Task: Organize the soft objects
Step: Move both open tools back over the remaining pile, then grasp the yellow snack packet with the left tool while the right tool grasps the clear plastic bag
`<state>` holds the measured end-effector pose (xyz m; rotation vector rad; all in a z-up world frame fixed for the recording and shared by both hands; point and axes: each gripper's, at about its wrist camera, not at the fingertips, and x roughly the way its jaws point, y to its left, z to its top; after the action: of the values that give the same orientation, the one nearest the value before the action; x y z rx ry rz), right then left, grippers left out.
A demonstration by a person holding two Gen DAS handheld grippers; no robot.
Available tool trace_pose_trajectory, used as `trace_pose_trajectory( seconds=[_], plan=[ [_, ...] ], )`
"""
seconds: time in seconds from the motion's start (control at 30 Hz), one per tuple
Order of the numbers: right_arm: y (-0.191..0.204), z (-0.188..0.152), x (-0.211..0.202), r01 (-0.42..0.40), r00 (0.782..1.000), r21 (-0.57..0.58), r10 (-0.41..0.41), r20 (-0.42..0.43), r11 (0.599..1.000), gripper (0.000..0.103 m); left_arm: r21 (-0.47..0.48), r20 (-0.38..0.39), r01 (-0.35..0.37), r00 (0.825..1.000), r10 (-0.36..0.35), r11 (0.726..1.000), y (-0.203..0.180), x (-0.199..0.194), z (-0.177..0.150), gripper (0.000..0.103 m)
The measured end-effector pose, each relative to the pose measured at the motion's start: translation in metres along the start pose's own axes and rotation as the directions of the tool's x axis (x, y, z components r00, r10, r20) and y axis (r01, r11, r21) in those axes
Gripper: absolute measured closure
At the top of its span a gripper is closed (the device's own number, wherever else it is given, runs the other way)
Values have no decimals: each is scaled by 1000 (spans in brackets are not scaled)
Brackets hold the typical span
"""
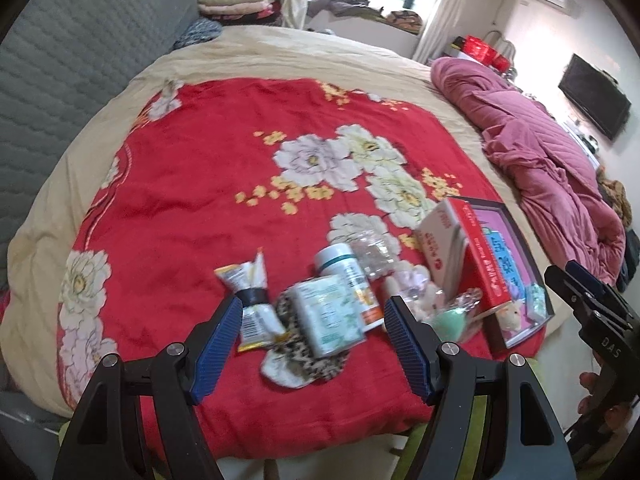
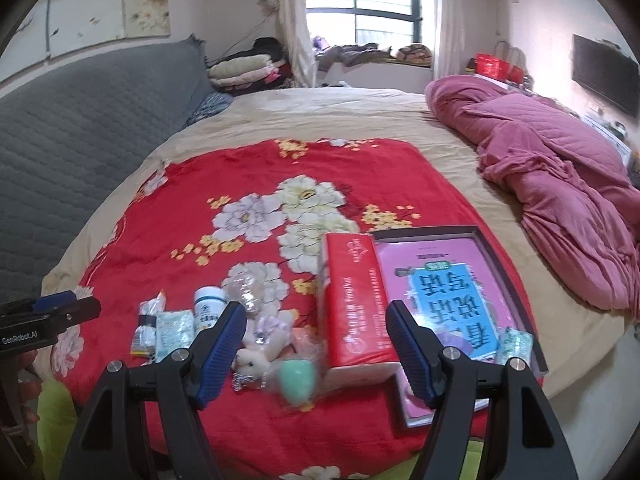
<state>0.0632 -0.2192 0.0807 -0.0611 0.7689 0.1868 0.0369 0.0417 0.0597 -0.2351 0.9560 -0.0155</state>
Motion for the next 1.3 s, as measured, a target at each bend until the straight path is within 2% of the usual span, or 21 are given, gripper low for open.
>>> trace_pose_trajectory(
  seconds=[0.2, 0.4, 0.8, 0.97, 1.3],
  plan=[
    [30, -1, 13, -58, 998, -41, 57, -30, 997, 31, -55, -18, -21, 1000, 20, 998, 29, 6, -7, 28],
    [50, -2, 32, -83, 995, -69, 79, -64, 994, 31, -103, -58, -29, 998, 24, 994, 51, 24, -14, 28],
    [65, -3, 71, -93, 989, -82, 82, -124, 992, 31, -196, -150, -40, 989, 11, 980, 75, 87, -8, 28],
    [69, 2, 91, -90, 986, -87, 76, -148, 992, 31, -206, -195, -38, 981, -3, 978, 79, 115, -4, 28],
    [72, 17, 156, -86, 958, -64, 65, -279, 994, 31, -257, -226, -9, 973, -51, 966, 89, 144, 7, 29]
  ],
)
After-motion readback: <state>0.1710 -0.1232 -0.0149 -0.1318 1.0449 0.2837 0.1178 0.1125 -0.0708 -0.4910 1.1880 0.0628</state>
